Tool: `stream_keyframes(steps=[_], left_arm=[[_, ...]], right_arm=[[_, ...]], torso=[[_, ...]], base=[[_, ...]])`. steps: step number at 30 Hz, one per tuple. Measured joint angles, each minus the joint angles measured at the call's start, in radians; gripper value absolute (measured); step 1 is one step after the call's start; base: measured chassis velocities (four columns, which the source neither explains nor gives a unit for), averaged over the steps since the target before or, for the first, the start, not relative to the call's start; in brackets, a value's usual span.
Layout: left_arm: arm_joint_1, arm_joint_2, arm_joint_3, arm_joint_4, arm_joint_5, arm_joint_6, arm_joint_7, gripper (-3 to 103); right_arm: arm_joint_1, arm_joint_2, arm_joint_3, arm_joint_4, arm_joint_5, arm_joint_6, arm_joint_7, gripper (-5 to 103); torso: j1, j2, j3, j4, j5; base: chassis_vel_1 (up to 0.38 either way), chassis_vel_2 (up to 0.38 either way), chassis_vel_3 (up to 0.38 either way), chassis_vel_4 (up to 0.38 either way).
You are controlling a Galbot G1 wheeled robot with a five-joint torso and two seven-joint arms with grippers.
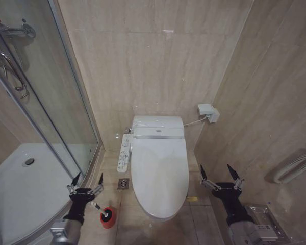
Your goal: Open the toilet lid, clean the toilet bowl with a toilet brush, close the toilet lid, and flush.
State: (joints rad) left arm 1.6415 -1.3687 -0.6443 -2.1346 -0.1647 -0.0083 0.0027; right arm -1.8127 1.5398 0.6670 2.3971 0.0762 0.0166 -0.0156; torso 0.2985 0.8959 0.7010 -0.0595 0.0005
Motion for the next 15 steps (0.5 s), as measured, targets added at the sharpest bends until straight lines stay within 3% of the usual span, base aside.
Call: stream_keyframes(steps=[10, 11, 15], left_arm=[[-0.071, 0.094, -0.019, 0.095, -0.122, -0.032, 0.011, 92], [-0.080, 0.102, -0.019, 0.104, -0.129, -0.035, 0.011, 84], [-0.115, 0.127, -0.016, 0.140, -0.147, -0.047, 0.021, 84]], right_arm=[[0.000, 0.000, 0.000, 0.000, 0.000, 0.000, 0.000, 100], [0.000, 0.000, 0.000, 0.000, 0.000, 0.000, 0.000, 100], [0.000, 0.000, 0.000, 0.000, 0.000, 0.000, 0.000, 100]], torso=[[0.000, 0.000, 0.000, 0.0000, 0.0001], [0.000, 0.000, 0.000, 0.0000, 0.0000], [0.000, 0.000, 0.000, 0.0000, 0.0001]], base=[[0.000, 0.000, 0.000, 0.000], [0.000, 0.000, 0.000, 0.000], [0.000, 0.000, 0.000, 0.000]])
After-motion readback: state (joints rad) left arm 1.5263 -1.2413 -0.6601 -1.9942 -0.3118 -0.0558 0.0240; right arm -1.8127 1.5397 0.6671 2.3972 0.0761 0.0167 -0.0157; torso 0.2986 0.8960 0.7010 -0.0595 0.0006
